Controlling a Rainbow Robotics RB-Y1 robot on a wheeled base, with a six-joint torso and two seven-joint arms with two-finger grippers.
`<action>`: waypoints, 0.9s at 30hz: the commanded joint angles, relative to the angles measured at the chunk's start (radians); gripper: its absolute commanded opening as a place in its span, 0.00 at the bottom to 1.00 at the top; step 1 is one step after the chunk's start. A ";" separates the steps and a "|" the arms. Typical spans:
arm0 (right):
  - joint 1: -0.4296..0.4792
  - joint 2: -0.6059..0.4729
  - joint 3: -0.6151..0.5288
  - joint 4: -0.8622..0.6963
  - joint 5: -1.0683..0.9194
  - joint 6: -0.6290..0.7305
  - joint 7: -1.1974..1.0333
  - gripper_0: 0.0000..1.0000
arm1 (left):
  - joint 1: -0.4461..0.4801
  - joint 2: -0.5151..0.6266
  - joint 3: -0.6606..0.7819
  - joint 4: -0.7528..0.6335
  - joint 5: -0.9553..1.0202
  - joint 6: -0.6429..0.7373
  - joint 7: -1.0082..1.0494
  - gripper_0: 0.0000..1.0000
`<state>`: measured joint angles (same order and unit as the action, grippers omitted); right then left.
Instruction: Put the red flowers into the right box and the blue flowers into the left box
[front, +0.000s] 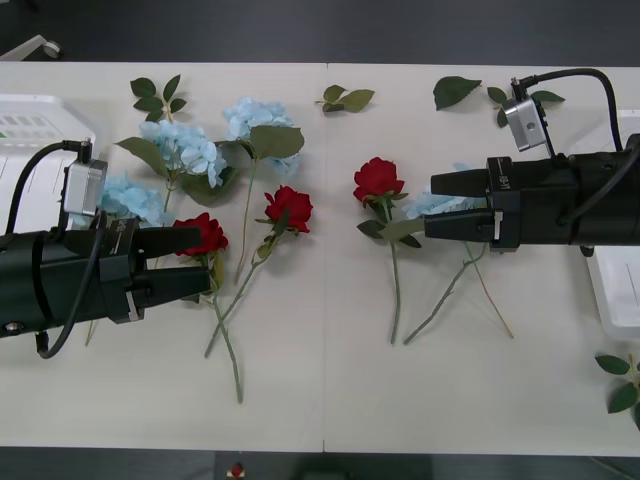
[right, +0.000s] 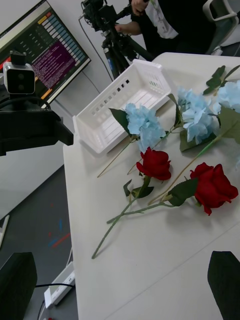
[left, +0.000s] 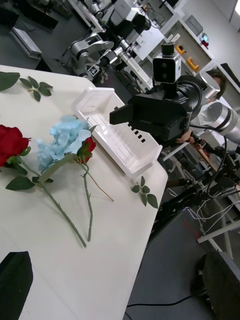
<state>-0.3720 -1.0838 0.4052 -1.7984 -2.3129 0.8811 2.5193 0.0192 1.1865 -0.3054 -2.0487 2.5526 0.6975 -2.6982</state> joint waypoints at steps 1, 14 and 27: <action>0.036 -0.015 0.004 -0.010 0.000 0.007 0.009 1.00 | 0.022 -0.050 -0.023 0.016 0.001 0.004 -0.007 0.99; 0.015 -0.205 -0.237 -0.061 -0.013 0.233 -0.787 1.00 | -0.100 0.059 0.052 0.107 0.014 0.027 0.144 0.99; 0.016 -0.374 -0.250 0.024 0.270 0.283 -1.855 1.00 | -0.337 0.033 0.051 0.619 -0.554 0.255 0.485 0.99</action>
<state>-0.3284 -1.4356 0.1579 -1.8062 -2.1412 1.1477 0.8195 -0.3101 1.2156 -0.2591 -1.4866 2.0983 0.9220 -2.2758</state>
